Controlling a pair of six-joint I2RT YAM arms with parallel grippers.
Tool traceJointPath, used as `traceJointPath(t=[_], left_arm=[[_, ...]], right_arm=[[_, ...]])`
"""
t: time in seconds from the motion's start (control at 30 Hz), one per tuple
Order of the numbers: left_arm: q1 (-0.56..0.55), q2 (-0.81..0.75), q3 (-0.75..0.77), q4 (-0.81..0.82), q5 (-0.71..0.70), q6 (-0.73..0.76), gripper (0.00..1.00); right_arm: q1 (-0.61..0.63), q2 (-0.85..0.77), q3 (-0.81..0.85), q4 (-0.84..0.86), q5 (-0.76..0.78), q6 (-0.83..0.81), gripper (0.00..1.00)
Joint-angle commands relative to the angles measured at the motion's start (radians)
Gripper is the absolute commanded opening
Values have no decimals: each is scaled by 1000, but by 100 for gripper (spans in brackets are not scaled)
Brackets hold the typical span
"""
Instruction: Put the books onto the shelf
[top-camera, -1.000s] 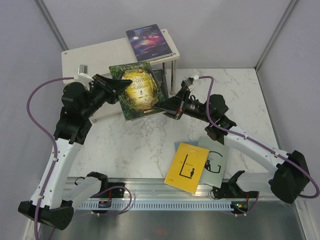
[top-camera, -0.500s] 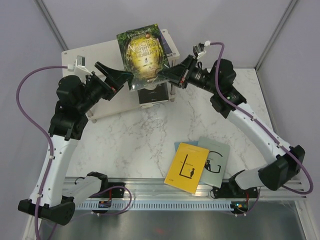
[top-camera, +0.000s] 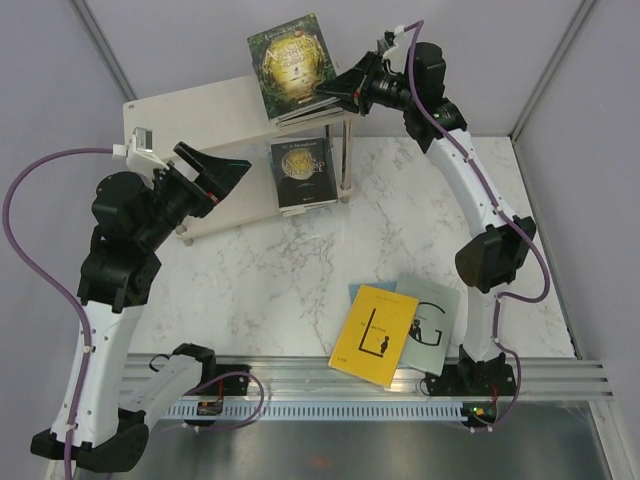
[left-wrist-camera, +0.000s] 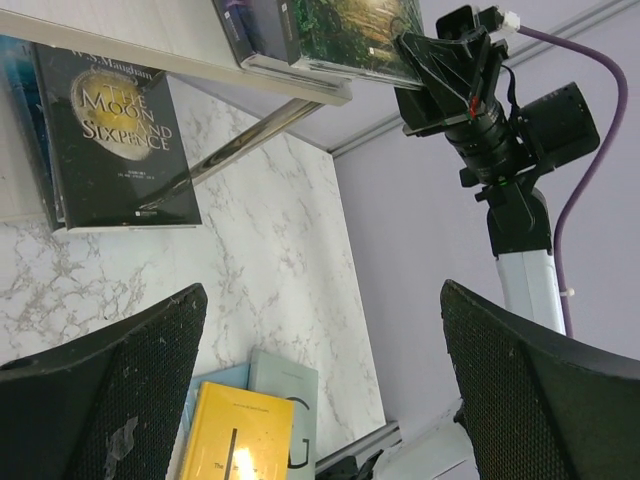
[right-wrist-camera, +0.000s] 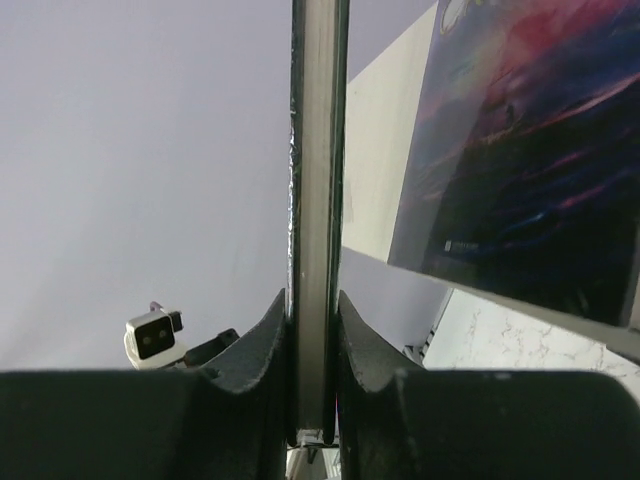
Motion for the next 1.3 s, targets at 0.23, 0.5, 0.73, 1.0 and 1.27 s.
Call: traceJointPath(t=[0.23,0.5,0.73,1.0,1.27], left_arm=[[6,-27,39,-29,-37,57,98],[7,-27,30,-30,-24,51,98],[6,-33,16,-38,-12,45,97],[6,-36,-3,-41,0,42,97],[6,-30,-22,-41,34,71,98]], right_arm=[[-26,94,162,68,-94,79,10],[-49,68,68,69,-65,81,43],[-95,0,-68,69,-51,78,55],[-114,-107,-272,66,-73,27,62],[-150,-216,-388,66,-76,-49,74]])
